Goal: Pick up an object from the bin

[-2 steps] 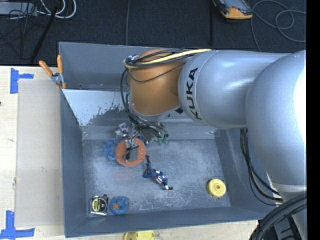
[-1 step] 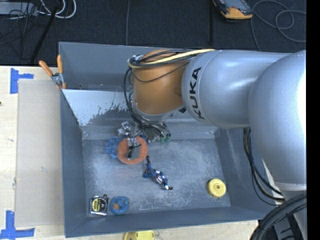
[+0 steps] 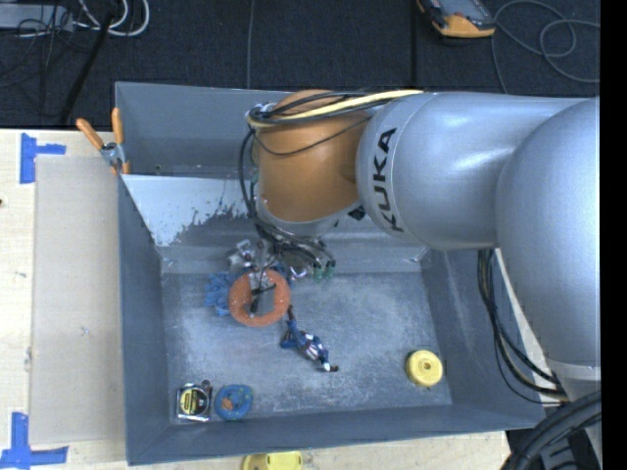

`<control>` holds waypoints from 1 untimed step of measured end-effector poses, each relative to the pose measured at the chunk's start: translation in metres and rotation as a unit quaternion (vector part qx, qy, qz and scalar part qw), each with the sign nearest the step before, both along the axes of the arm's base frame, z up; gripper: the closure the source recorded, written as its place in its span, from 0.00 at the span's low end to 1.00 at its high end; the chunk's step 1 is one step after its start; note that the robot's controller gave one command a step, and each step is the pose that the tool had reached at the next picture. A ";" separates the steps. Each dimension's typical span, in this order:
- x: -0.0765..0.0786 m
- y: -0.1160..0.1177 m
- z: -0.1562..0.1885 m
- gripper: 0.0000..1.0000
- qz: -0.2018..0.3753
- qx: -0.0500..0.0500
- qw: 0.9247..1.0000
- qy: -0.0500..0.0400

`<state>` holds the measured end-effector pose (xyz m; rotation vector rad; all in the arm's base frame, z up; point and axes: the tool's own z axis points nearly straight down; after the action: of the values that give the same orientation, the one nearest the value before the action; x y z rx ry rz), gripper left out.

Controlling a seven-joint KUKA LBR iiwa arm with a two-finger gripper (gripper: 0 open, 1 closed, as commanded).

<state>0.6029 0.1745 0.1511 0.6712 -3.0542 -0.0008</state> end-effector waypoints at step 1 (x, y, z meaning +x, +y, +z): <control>0.005 -0.008 0.001 1.00 0.013 0.004 1.000 -0.015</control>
Offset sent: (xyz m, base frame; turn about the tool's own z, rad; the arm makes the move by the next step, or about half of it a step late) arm 0.0030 0.0008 0.1361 -0.0289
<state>0.6075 0.1663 0.1517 0.7189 -3.0750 -0.0027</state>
